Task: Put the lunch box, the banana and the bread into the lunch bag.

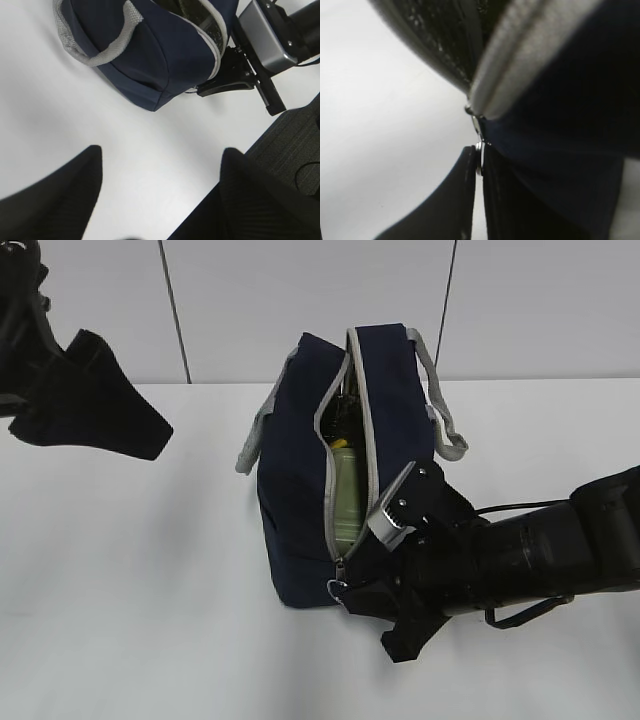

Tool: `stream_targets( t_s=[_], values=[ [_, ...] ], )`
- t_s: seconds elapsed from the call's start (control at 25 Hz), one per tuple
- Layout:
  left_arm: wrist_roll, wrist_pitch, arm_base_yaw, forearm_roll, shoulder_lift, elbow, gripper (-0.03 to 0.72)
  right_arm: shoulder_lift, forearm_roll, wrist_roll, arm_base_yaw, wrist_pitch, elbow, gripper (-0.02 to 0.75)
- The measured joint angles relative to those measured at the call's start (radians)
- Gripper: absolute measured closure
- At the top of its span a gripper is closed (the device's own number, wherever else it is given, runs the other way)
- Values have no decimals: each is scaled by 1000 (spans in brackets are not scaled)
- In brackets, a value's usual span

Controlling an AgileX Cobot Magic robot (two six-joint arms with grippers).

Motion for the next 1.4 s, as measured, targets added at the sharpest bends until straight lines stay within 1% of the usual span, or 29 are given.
stream_targets(
  t_s=[0.36,0.44,0.68,1.12,1.24,1.4],
  values=[
    [0,0,0,0,0,0,191,0,0,7,0,-32,0,714],
    [0,0,0,0,0,0,191,0,-12,31,0,-33,0,745],
    [0,8,0,0,0,0,192,-4,-113,171,0,-33,0,754],
    [0,11,0,0,0,0,192,-196,-327,428,0,-33,0,754],
    [0,11,0,-2,0,0,192,-229,-353,464,0,-33,0,754],
    [0,12,0,-4,0,0,192,-283,-359,479,0,-33,-2,754]
  ],
)
